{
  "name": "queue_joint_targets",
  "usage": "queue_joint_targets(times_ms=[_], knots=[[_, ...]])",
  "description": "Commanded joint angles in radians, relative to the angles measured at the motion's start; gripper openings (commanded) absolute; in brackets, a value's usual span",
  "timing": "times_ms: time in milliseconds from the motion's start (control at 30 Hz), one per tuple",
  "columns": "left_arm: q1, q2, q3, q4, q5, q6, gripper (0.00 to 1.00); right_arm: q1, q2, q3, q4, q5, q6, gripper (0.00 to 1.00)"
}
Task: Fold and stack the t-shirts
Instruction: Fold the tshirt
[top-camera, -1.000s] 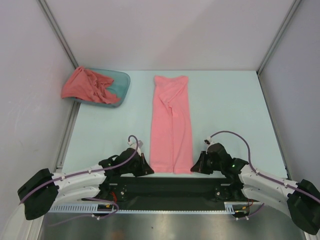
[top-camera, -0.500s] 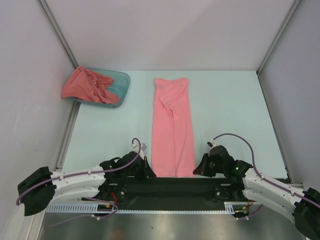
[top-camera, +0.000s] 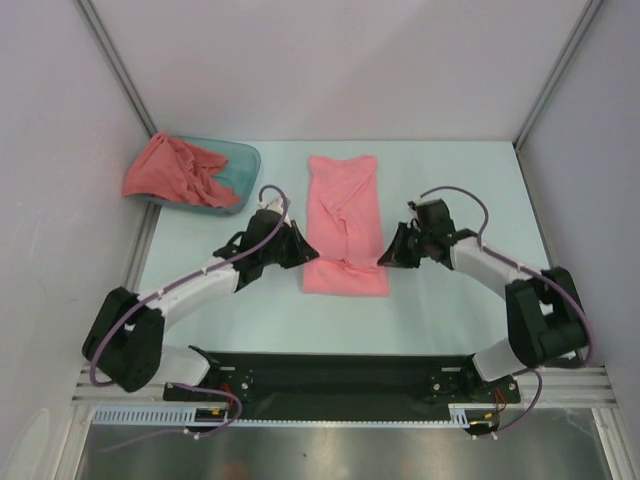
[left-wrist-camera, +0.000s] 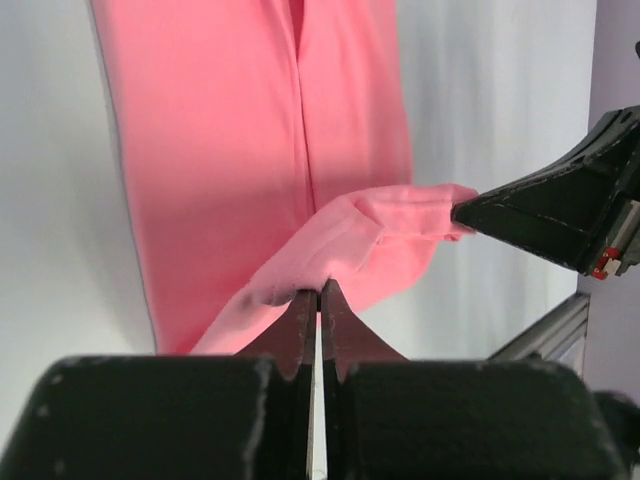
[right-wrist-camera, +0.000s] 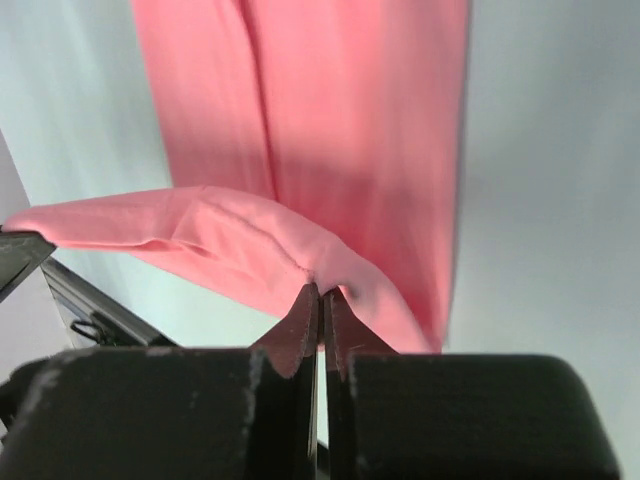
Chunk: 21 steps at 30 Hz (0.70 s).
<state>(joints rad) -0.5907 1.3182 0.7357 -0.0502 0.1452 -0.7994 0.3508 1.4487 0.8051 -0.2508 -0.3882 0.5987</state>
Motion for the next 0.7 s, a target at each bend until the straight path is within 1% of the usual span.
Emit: queue_joint_targets(times_ms=[0, 33, 67, 133, 233, 300, 433, 667], knots=[[0.087, 0.117, 0.112, 0.03, 0.085, 0.092, 0.0, -0.038, 0.12, 0.185, 0.031, -0.064, -0.089, 0.0], [0.1, 0.174, 0.158, 0.035, 0.09, 0.101, 0.0, -0.045, 0.2, 0.219, 0.028, -0.089, -0.094, 0.0], [0.118, 0.2, 0.186, 0.033, 0.09, 0.109, 0.0, -0.052, 0.231, 0.286, 0.028, -0.097, -0.102, 0.0], [0.132, 0.255, 0.252, 0.027, 0.102, 0.121, 0.0, -0.073, 0.32, 0.344, 0.016, -0.118, -0.106, 0.0], [0.167, 0.334, 0.313, 0.032, 0.125, 0.12, 0.0, -0.102, 0.392, 0.43, 0.013, -0.133, -0.108, 0.0], [0.178, 0.377, 0.343, 0.033, 0.136, 0.123, 0.0, -0.116, 0.418, 0.479, 0.004, -0.147, -0.109, 0.0], [0.199, 0.435, 0.425, 0.027, 0.154, 0.131, 0.0, -0.141, 0.469, 0.525, 0.001, -0.173, -0.112, 0.0], [0.223, 0.506, 0.488, 0.012, 0.175, 0.127, 0.0, -0.164, 0.549, 0.577, 0.012, -0.218, -0.109, 0.0]])
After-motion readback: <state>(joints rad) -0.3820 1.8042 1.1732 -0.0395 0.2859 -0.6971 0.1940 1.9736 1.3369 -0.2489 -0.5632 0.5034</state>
